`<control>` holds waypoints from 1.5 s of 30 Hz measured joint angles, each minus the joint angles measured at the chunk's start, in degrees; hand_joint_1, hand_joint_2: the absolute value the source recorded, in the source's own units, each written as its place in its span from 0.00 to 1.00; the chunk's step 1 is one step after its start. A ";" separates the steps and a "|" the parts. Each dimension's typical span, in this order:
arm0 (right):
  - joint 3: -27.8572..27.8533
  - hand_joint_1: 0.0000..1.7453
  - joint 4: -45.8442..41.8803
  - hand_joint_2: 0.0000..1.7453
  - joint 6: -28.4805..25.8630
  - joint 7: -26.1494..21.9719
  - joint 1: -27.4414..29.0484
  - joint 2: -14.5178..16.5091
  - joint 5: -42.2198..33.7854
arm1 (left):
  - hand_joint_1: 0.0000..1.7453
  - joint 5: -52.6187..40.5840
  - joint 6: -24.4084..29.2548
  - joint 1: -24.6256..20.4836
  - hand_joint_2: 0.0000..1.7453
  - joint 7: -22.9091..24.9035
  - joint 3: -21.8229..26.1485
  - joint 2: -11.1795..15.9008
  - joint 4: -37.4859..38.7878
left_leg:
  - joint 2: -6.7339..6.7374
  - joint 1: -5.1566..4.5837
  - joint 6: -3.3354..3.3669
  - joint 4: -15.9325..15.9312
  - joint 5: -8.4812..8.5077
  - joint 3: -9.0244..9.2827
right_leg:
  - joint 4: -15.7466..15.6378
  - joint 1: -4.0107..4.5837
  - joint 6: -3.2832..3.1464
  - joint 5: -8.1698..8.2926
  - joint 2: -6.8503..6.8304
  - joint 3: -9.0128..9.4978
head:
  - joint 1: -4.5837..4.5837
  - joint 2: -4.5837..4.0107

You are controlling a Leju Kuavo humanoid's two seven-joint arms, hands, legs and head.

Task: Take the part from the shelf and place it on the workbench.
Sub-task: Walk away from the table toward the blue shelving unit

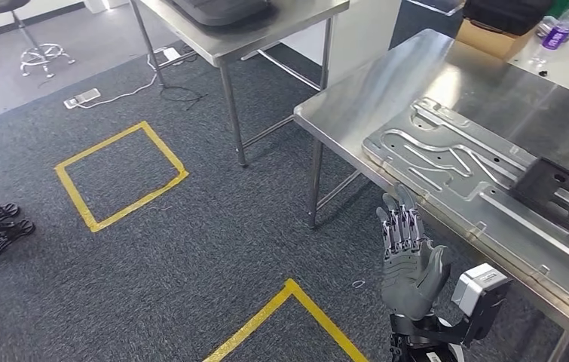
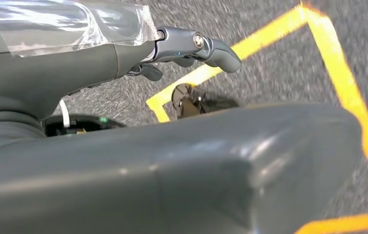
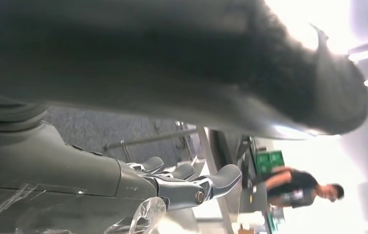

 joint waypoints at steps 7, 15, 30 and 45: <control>-0.02 0.00 0.14 0.00 0.04 -0.09 -0.17 -0.02 -0.01 | 0.00 -0.02 -0.09 0.25 0.00 -0.05 0.00 0.05 0.04 | -1.14 0.19 -2.40 2.53 -0.88 -2.46 | -6.59 -0.11 -2.09 2.15 0.56 2.55 | -0.23 -0.01; 0.02 0.00 0.23 0.00 0.14 -0.11 -0.07 -0.07 -0.03 | 0.00 -0.04 -0.40 0.06 0.00 -0.07 0.00 0.05 0.04 | 6.07 -0.31 -2.09 10.93 -3.32 -6.36 | -6.67 0.69 -2.98 1.53 -5.48 3.16 | -0.62 -0.01; -0.07 0.00 0.38 0.00 0.26 -0.29 -0.05 -0.37 -0.18 | 0.00 0.05 -0.73 -0.01 0.00 0.07 0.02 -0.11 0.07 | 0.11 -0.56 0.72 0.15 -0.02 -0.28 | 2.88 0.45 -0.46 -1.24 -0.79 -1.77 | -0.24 -0.02; -0.42 0.00 0.38 0.00 0.56 -0.82 0.09 -0.50 -0.53 | 0.00 0.14 -0.92 0.14 0.00 -0.42 0.00 -0.12 0.07 | 5.17 -0.32 -1.96 13.83 -4.66 -7.88 | -6.79 0.78 -3.06 1.67 -5.14 2.95 | -0.64 -0.02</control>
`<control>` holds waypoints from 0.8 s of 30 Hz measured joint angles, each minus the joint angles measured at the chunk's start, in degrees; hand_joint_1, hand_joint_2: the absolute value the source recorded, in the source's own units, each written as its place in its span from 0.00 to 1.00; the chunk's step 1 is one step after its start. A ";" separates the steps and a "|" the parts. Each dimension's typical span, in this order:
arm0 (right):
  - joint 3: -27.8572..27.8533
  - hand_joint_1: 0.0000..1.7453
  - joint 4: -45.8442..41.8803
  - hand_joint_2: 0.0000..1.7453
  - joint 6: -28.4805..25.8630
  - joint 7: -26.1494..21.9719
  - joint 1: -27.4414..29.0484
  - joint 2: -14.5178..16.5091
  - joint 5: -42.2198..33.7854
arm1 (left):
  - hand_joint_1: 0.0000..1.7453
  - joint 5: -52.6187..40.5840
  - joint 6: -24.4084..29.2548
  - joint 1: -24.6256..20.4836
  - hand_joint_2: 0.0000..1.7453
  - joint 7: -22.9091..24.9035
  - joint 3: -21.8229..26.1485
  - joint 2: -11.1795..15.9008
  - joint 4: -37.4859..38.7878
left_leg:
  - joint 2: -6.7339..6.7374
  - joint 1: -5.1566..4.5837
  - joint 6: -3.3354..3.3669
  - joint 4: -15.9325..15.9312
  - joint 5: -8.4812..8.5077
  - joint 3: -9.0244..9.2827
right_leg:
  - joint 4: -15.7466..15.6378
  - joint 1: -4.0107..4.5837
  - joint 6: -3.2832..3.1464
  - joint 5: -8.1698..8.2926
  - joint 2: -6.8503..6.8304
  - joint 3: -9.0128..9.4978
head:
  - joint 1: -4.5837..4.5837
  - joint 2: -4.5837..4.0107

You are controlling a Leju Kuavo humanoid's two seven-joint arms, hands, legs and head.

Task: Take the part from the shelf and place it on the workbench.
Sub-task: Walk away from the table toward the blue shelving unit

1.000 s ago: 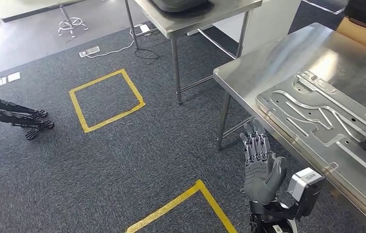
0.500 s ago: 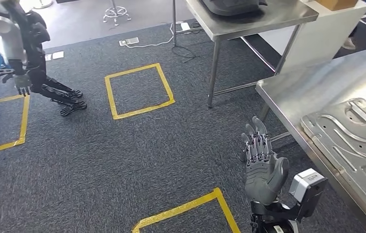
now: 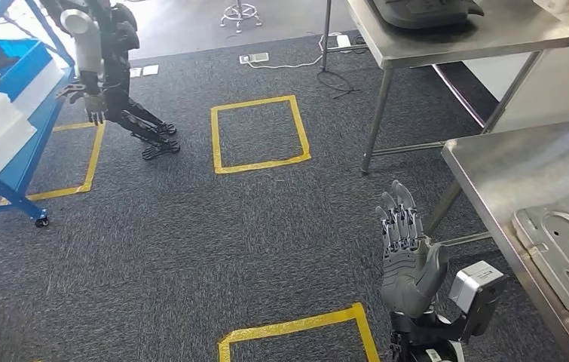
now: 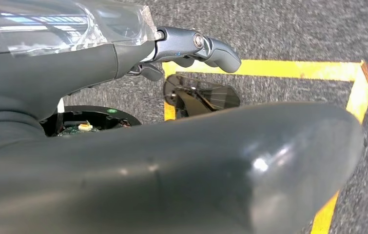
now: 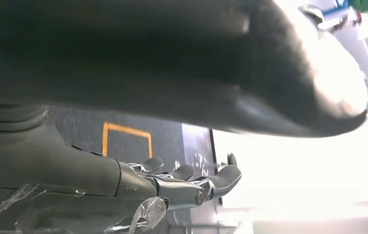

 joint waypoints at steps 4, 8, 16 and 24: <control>-0.41 0.00 -0.01 0.00 0.04 -0.32 0.04 -0.03 -0.12 | 0.00 -0.01 0.01 -0.26 0.00 0.22 0.00 0.00 0.00 | 3.80 -1.38 1.40 -12.48 3.89 6.30 | -0.12 0.29 0.82 -0.74 -2.41 0.84 | 0.01 0.01; -0.81 0.00 -0.10 0.00 0.04 -0.62 0.24 -0.09 -0.65 | 0.00 0.05 -0.02 -0.02 0.00 0.39 0.01 -0.06 0.00 | 0.95 -0.91 2.28 -13.91 4.64 7.05 | 1.05 0.15 1.74 -2.30 -1.51 1.02 | 0.05 0.02; -1.48 0.00 -0.07 0.00 0.12 -0.73 0.88 -0.47 -0.79 | 0.00 0.22 -0.83 -0.14 0.00 0.89 0.02 -0.40 0.00 | -5.51 -0.25 2.35 -13.84 4.46 7.89 | 7.41 -0.55 2.62 -1.88 4.83 -3.98 | 0.21 0.02; -1.84 0.00 -0.04 0.00 0.52 -0.84 0.80 -0.43 -1.18 | 0.00 0.20 -1.35 0.16 0.00 1.07 0.00 -0.32 0.00 | -4.49 -0.07 0.06 -8.84 1.85 4.88 | 0.21 -0.36 0.08 0.88 4.30 -1.04 | -0.02 0.01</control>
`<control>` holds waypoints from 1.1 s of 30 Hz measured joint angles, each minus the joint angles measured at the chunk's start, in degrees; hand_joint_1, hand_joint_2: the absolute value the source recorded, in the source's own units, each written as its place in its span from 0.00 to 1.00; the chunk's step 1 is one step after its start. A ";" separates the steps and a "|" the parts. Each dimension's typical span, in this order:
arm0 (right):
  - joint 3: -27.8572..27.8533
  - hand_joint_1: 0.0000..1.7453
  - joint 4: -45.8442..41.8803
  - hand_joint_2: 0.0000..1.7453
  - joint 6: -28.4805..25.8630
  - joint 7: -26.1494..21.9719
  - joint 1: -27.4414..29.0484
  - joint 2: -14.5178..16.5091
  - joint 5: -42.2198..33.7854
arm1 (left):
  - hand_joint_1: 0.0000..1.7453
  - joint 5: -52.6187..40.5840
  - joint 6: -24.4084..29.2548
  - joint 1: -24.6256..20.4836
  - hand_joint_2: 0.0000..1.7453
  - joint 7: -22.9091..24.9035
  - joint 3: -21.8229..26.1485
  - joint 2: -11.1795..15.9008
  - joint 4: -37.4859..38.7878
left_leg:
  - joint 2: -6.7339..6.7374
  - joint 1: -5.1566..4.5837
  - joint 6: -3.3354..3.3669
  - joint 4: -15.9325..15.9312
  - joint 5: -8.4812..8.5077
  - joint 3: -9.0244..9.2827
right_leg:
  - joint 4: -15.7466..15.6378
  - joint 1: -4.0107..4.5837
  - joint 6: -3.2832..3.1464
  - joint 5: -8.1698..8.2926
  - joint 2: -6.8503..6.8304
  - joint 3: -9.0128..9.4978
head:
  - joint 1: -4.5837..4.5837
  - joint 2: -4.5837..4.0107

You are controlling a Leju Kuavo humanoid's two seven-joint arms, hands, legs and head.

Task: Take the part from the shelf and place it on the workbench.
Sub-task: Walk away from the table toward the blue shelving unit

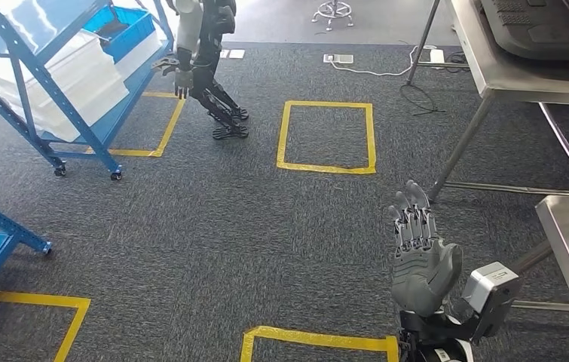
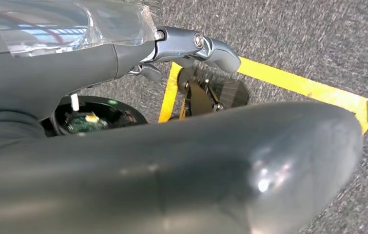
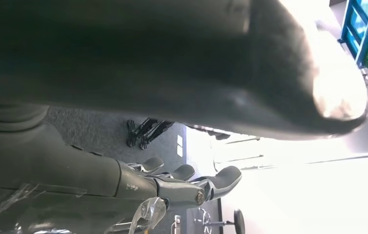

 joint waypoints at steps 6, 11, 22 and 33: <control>-0.02 0.00 0.02 0.00 0.26 -0.06 0.19 -0.03 -0.45 | 0.00 -0.03 -0.28 -0.10 0.00 -0.04 0.00 -0.02 0.00 | 3.97 -0.03 -0.06 11.40 -3.54 -5.82 | -0.01 0.65 -0.67 -0.56 -4.23 0.30 | -0.31 -0.01; -0.06 0.00 0.02 0.00 0.45 -0.18 0.21 -0.03 -0.54 | 0.00 -0.26 -0.29 -0.45 0.00 0.00 -0.01 0.00 0.00 | 9.07 -1.98 1.96 -3.85 1.48 2.00 | -0.11 0.93 0.22 -1.43 -7.53 1.30 | -0.29 -0.01; -0.21 0.00 0.08 0.00 0.83 -0.31 0.32 -0.21 -0.55 | 0.00 0.01 -0.37 -0.36 0.00 -0.37 -0.02 -0.08 0.01 | -0.41 -0.25 2.28 -5.63 2.32 4.00 | 10.35 0.02 2.51 -3.56 -0.29 -4.72 | 0.03 -0.01; -0.15 0.00 0.31 0.00 1.74 -0.69 0.08 -0.08 -0.52 | 0.00 0.42 -0.27 -0.24 0.00 -0.37 -0.07 0.28 0.02 | 2.43 0.19 -0.53 8.21 -4.34 -3.47 | 0.34 0.01 -0.35 -0.26 -1.29 -0.34 | -0.32 -0.01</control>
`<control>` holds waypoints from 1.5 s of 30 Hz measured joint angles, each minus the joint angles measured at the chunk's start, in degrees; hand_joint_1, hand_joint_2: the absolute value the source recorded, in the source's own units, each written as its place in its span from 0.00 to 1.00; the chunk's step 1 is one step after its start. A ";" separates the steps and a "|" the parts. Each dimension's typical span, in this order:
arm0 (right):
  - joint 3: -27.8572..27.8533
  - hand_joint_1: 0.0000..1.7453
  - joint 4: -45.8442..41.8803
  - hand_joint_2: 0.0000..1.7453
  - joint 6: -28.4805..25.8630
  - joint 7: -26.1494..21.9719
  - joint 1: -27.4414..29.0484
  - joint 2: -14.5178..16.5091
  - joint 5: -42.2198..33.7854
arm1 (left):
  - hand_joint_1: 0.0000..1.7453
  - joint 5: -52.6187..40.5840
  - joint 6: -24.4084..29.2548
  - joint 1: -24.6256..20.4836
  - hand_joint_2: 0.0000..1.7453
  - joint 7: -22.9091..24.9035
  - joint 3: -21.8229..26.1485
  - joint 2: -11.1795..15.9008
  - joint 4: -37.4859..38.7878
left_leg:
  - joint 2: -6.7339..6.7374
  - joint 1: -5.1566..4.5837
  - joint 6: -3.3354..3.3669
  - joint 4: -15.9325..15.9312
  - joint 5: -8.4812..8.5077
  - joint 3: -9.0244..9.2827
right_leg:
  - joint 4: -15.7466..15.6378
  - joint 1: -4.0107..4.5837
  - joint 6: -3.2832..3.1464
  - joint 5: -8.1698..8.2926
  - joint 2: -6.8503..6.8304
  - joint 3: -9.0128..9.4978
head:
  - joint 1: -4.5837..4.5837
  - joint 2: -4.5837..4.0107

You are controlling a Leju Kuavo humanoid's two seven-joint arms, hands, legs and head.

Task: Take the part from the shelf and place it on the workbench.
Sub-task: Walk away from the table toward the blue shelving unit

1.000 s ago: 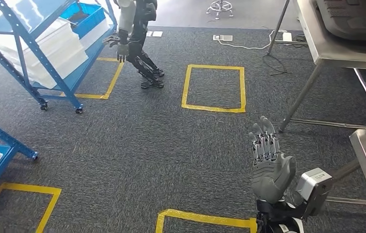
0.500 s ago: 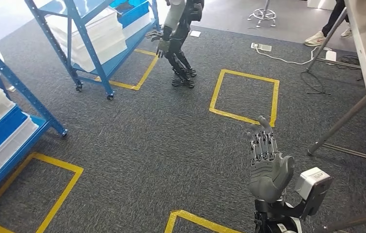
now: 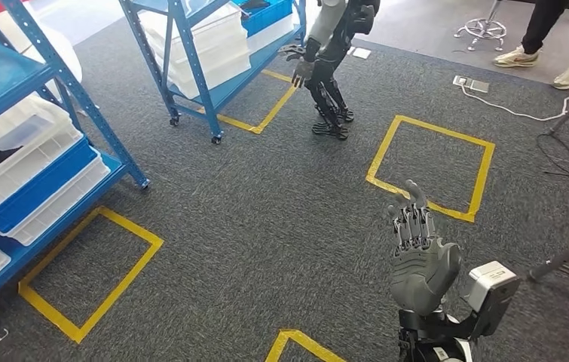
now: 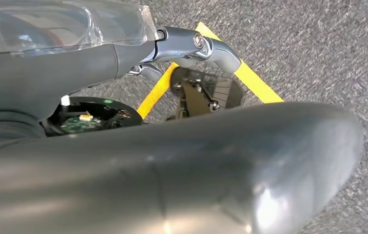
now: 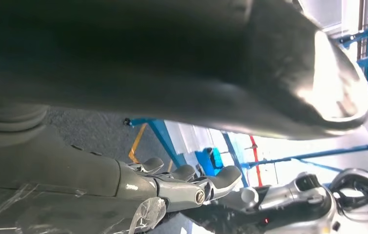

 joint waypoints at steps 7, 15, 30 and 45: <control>0.00 0.00 0.06 0.00 0.00 -0.05 0.02 0.06 0.00 | 0.00 0.00 0.00 -0.06 0.00 0.00 -0.02 0.05 0.00 | 5.17 -1.54 2.57 -8.77 6.31 3.87 | -0.08 0.78 -0.23 -1.09 -4.35 1.32 | -0.05 0.00; -0.08 0.00 0.30 0.00 0.29 0.03 0.25 -0.03 -0.45 | 0.00 0.06 0.02 -0.28 0.00 -0.04 -0.04 0.15 0.02 | 4.80 -2.02 3.32 -12.95 6.72 5.78 | 1.86 0.95 0.98 -3.04 -3.93 1.27 | 0.01 0.00; -0.07 0.00 3.35 0.00 4.14 2.00 1.09 -1.52 -1.47 | 0.00 0.60 -0.16 0.14 0.00 -0.26 -0.13 0.19 0.11 | -2.96 -0.38 0.90 -8.59 4.16 4.07 | 0.75 -0.27 0.62 -0.21 1.49 -0.33 | 0.08 0.01; 0.63 0.00 13.37 0.00 5.57 3.82 2.37 -2.25 -4.41 | 0.00 1.04 -0.45 -0.08 0.00 -0.85 -0.45 -0.02 0.13 | 3.37 -1.43 3.13 -12.98 6.68 5.78 | 1.40 0.65 1.75 -3.54 -4.76 2.40 | -0.13 0.01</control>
